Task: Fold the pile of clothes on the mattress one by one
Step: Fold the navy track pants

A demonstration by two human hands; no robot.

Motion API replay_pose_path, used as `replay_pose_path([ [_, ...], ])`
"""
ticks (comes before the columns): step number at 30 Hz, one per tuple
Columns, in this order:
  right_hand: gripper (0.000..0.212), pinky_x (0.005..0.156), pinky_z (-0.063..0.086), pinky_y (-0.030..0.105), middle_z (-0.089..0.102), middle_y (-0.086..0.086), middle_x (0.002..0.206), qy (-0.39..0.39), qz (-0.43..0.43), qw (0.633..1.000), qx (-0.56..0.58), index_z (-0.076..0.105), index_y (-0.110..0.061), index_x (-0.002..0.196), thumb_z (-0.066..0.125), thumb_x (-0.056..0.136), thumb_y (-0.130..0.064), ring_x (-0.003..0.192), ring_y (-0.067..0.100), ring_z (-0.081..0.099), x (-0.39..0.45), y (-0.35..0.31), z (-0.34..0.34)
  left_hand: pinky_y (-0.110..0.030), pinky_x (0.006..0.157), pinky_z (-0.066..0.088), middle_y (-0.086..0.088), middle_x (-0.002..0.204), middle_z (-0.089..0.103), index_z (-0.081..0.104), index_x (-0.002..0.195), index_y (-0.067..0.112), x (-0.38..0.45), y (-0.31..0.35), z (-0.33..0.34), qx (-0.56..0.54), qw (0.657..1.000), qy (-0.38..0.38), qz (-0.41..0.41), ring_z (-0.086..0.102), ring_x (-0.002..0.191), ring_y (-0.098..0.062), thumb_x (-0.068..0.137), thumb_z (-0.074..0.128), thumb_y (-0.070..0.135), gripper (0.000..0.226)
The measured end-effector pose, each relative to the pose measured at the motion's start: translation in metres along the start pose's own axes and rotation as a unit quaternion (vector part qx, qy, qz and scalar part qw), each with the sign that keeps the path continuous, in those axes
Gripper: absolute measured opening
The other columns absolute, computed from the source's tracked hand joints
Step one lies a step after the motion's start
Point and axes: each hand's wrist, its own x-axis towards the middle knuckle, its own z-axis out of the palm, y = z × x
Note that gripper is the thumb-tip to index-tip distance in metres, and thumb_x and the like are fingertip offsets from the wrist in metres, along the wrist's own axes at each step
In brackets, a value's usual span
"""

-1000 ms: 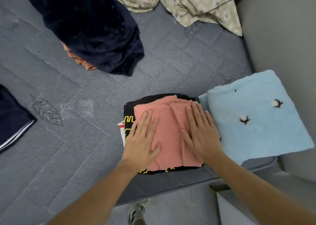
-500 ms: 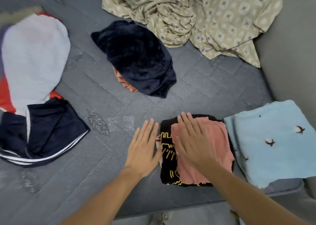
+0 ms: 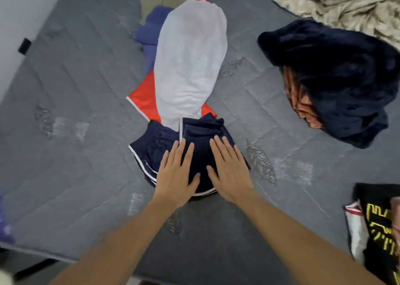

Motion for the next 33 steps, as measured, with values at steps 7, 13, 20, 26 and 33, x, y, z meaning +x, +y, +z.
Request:
replay_pose_path([
  [7,0.1,0.131,0.005,0.047,-0.007,0.002,0.175,-0.079,0.028,0.994,0.07,0.001,-0.021,0.167,0.057,0.095,-0.062,0.161,0.022,-0.007,0.062,-0.083,0.059,-0.047,0.13,0.011,-0.012,0.173,-0.003,0.004,0.166,0.017,0.013,-0.125,0.006,-0.033,0.996,-0.067,-0.055,-0.004,0.16,-0.03,0.098,0.052,0.057,0.092],
  [13,0.094,0.129,0.012,0.052,-0.007,0.009,0.174,-0.028,0.073,0.997,0.005,-0.001,-0.014,0.166,0.056,0.098,-0.043,0.161,0.026,-0.005,0.061,-0.108,0.068,-0.05,0.122,0.026,-0.013,0.171,0.009,0.005,0.166,0.02,0.029,-0.152,-0.001,-0.144,0.97,-0.092,-0.17,0.008,0.157,-0.032,0.097,0.058,0.056,0.094],
  [20,0.096,0.131,0.001,0.044,0.007,0.009,0.174,-0.03,-0.023,0.999,0.028,0.007,-0.011,0.166,0.063,0.092,-0.036,0.161,0.026,0.001,0.112,-0.13,0.056,-0.037,0.104,0.048,-0.005,0.136,0.057,0.046,0.147,0.015,0.041,-0.159,-0.006,-0.401,0.865,-0.01,-0.301,0.055,0.126,-0.023,0.085,0.08,0.044,0.077],
  [26,0.106,0.117,0.033,0.045,0.048,0.016,0.14,-0.078,0.029,0.994,0.076,0.021,-0.011,0.162,0.081,0.08,-0.043,0.132,0.037,0.043,0.159,-0.142,0.041,-0.034,0.075,0.058,-0.005,0.101,0.075,0.07,0.11,0.012,0.037,-0.176,-0.024,-0.462,0.815,-0.078,-0.34,0.071,0.092,-0.02,0.081,0.085,0.026,0.035],
  [33,0.037,0.092,0.057,0.039,0.077,-0.003,0.104,-0.114,0.062,0.92,0.37,0.075,-0.019,0.107,0.091,0.075,-0.025,0.098,0.013,0.072,0.145,-0.143,-0.03,-0.022,0.074,0.055,-0.007,0.094,0.073,0.067,0.1,0.014,0.005,-0.162,-0.087,-0.536,0.825,0.013,-0.18,0.067,0.083,-0.01,0.082,0.084,0.005,0.027],
])
